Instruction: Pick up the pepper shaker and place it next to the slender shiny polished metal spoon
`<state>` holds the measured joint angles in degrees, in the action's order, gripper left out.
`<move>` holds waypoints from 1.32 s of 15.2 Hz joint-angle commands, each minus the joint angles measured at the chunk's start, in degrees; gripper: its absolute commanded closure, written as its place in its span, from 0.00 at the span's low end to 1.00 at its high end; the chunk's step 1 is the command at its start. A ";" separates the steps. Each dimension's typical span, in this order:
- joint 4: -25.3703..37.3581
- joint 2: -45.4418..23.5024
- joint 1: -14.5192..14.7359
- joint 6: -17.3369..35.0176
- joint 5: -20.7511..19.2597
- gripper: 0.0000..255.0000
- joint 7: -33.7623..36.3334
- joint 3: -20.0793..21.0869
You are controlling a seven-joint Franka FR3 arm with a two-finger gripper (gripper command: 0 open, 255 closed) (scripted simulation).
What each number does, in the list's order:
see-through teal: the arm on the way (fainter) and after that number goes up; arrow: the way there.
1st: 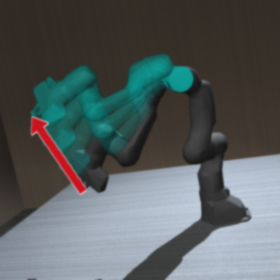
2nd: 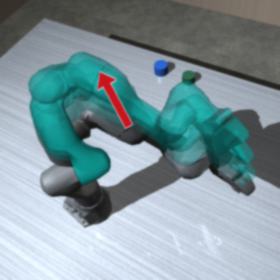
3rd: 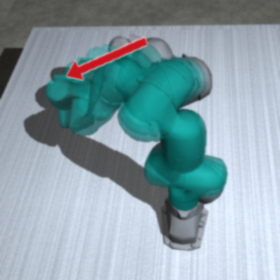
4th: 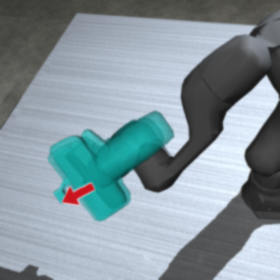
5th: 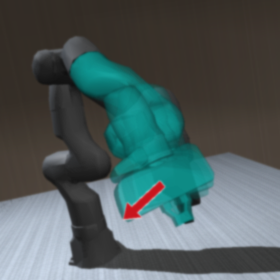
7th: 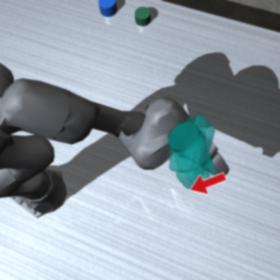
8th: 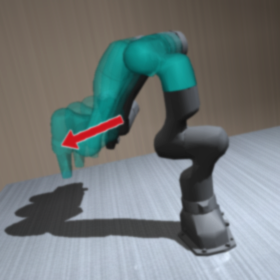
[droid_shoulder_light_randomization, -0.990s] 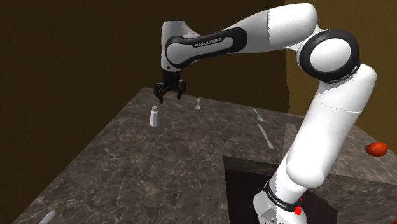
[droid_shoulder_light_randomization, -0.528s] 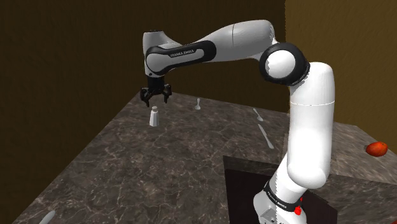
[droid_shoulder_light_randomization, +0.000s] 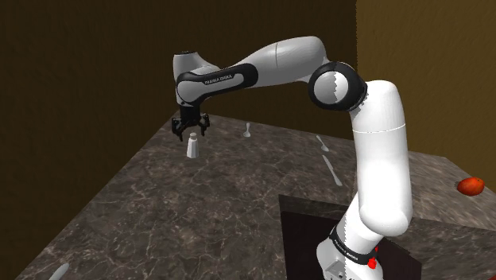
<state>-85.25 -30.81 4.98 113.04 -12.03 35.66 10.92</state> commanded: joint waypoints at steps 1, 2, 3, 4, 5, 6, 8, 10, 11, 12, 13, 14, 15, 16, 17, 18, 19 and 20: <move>-1.07 -0.51 -0.16 1.61 -0.18 0.00 0.06 -0.14; -1.09 -0.51 -0.16 1.62 -0.18 0.00 0.06 -0.14; -1.08 -0.51 -0.16 1.62 -0.18 0.00 0.06 -0.14; -1.07 -0.51 -0.16 1.61 -0.18 0.00 0.06 -0.14; -1.07 -0.51 -0.16 1.61 -0.18 0.00 0.06 -0.14; -1.07 -0.51 -0.16 1.61 -0.18 0.00 0.06 -0.14; -1.07 -0.51 -0.16 1.61 -0.18 0.00 0.06 -0.14; -1.07 -0.51 -0.16 1.60 -0.18 1.00 0.06 -0.14; -1.07 -0.51 -0.16 1.60 -0.18 1.00 0.06 -0.14; -1.07 -0.51 -0.16 1.61 -0.18 1.00 0.06 -0.14; -1.07 -0.51 -0.16 1.61 -0.18 1.00 0.06 -0.14; -1.07 -0.51 -0.16 1.60 -0.18 1.00 0.06 -0.14; -1.05 -0.52 -0.16 1.60 -0.18 1.00 0.06 -0.14; -1.05 -0.52 -0.16 1.60 -0.18 1.00 0.05 -0.14; -1.06 -0.52 -0.16 1.60 -0.18 1.00 0.06 -0.14; -1.05 -0.52 -0.16 1.59 -0.18 1.00 0.06 -0.14; -1.07 -0.51 -0.16 1.61 -0.18 1.00 0.06 -0.14; -0.73 -0.23 -0.16 1.00 -0.09 1.00 -0.04 -0.10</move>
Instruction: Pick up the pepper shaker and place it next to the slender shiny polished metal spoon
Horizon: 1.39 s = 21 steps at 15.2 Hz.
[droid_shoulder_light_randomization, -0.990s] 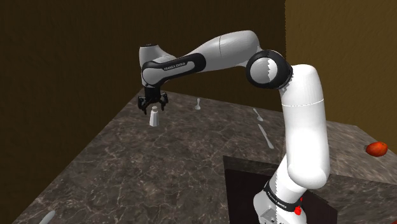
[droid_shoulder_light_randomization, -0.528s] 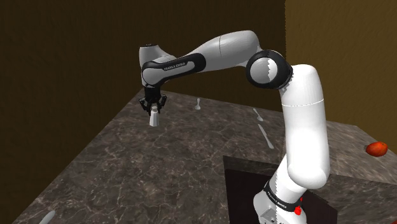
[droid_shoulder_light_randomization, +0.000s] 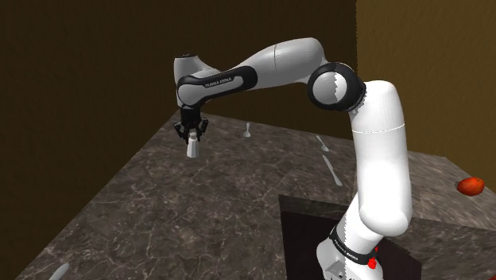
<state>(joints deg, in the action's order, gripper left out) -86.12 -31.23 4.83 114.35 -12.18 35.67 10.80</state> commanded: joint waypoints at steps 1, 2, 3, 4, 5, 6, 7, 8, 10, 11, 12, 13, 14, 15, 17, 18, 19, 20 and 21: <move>0.48 0.47 -0.01 -0.93 0.14 1.00 -0.15 0.07; 0.88 0.71 -0.01 -1.56 0.22 1.00 -0.25 0.11; 1.27 0.96 -0.01 -2.20 0.30 1.00 -0.35 0.15; 1.68 1.19 -0.01 -2.83 0.38 1.00 -0.44 0.18; 2.11 1.42 -0.01 -3.48 0.45 1.00 -0.54 0.22; 2.56 1.63 0.00 -4.13 0.53 1.00 -0.64 0.25; 3.02 1.84 0.01 -4.78 0.60 1.00 -0.73 0.28; 3.50 2.03 0.02 -5.44 0.66 1.00 -0.83 0.31; 4.51 2.37 0.05 -6.78 0.79 1.00 -1.01 0.37; 5.05 2.53 0.06 -7.46 0.85 1.00 -1.11 0.40; 5.60 2.67 0.08 -8.15 0.91 1.00 -1.20 0.42; 6.17 2.80 0.11 -8.84 0.96 1.00 -1.29 0.44; 6.77 2.91 0.13 -9.54 1.01 1.00 -1.38 0.46; 7.38 3.01 0.16 -10.25 1.06 1.00 -1.47 0.48; 8.67 3.18 0.23 -11.69 1.14 1.00 -1.65 0.52; 9.35 3.23 0.27 -12.42 1.17 1.00 -1.74 0.54; 10.05 3.28 0.31 -13.16 1.21 1.00 -1.83 0.55; 10.78 3.31 0.35 -13.90 1.24 1.00 -1.91 0.57; 11.53 3.32 0.40 -14.66 1.26 1.00 -2.00 0.58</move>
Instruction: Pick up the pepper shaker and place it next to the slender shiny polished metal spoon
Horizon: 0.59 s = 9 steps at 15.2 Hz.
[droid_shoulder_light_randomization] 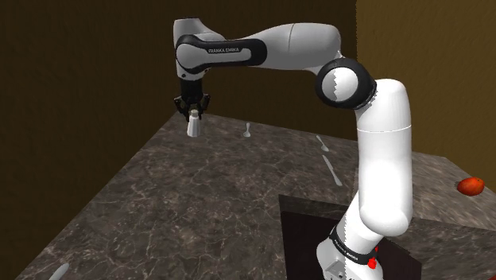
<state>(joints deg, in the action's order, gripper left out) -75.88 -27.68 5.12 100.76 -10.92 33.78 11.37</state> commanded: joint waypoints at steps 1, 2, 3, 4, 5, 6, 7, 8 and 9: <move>2.08 -0.24 0.16 -1.84 0.02 1.00 -0.20 0.02; 2.88 -0.26 0.21 -2.61 0.04 1.00 -0.29 0.03; 3.71 -0.30 0.27 -3.40 0.05 1.00 -0.37 0.03; 4.58 -0.36 0.34 -4.20 0.06 1.00 -0.46 0.04; 5.47 -0.44 0.41 -5.01 0.06 1.00 -0.55 0.04; 6.40 -0.53 0.48 -5.83 0.06 1.00 -0.64 0.05; 7.36 -0.66 0.56 -6.66 0.05 1.00 -0.73 0.05; 8.36 -0.80 0.64 -7.51 0.04 1.00 -0.81 0.05; 9.41 -0.97 0.73 -8.38 0.03 1.00 -0.90 0.05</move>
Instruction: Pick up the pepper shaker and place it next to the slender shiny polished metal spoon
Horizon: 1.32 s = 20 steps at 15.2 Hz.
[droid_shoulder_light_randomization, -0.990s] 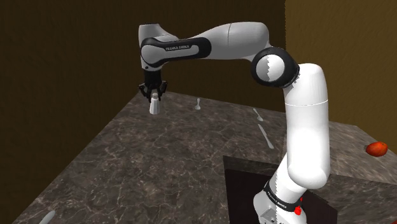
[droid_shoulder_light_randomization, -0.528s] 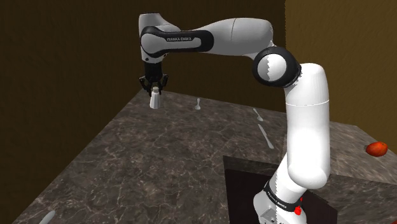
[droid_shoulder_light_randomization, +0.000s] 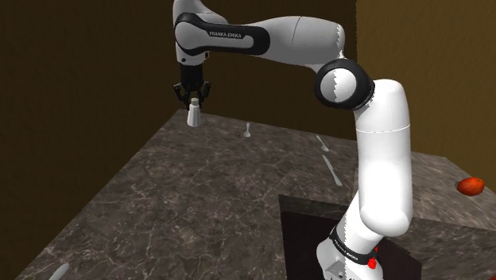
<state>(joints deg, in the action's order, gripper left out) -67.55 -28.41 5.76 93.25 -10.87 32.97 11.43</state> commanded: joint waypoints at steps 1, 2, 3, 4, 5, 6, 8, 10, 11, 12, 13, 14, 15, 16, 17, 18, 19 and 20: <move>2.16 -0.43 0.19 -1.75 -0.05 1.00 -0.18 -0.01; 3.29 -0.65 0.30 -2.65 -0.08 1.00 -0.27 -0.02; 4.47 -0.90 0.41 -3.57 -0.11 1.00 -0.37 -0.03; 4.66 -0.94 0.43 -3.72 -0.12 1.00 -0.38 -0.03; 3.12 -0.23 1.11 -3.02 -0.10 1.00 0.79 0.28; 1.71 0.39 1.81 -2.36 -0.09 1.00 1.95 0.58; -0.67 1.36 3.25 -1.21 -0.10 1.00 4.30 1.20; -2.55 2.02 4.74 -0.25 -0.15 1.00 6.64 1.83; -3.32 2.24 5.49 0.17 -0.20 1.00 7.82 2.16; -3.99 2.38 6.28 0.55 -0.25 1.00 8.99 2.47; -4.55 2.46 7.07 0.90 -0.31 1.00 10.17 2.78; -5.01 2.48 7.87 1.21 -0.38 1.00 11.34 3.09; -5.37 2.43 8.70 1.49 -0.46 1.00 12.52 3.38; -5.64 2.32 9.54 1.74 -0.55 1.00 13.69 3.67; -5.81 2.14 10.39 1.95 -0.66 1.00 14.86 3.97; -5.89 1.90 11.25 2.13 -0.78 1.00 16.03 4.26; -5.88 1.60 12.13 2.28 -0.90 1.00 17.19 4.53; -5.77 1.24 13.02 2.40 -1.05 1.00 18.35 4.81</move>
<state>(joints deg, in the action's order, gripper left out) -73.49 -27.00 18.00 95.75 -11.82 50.25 15.98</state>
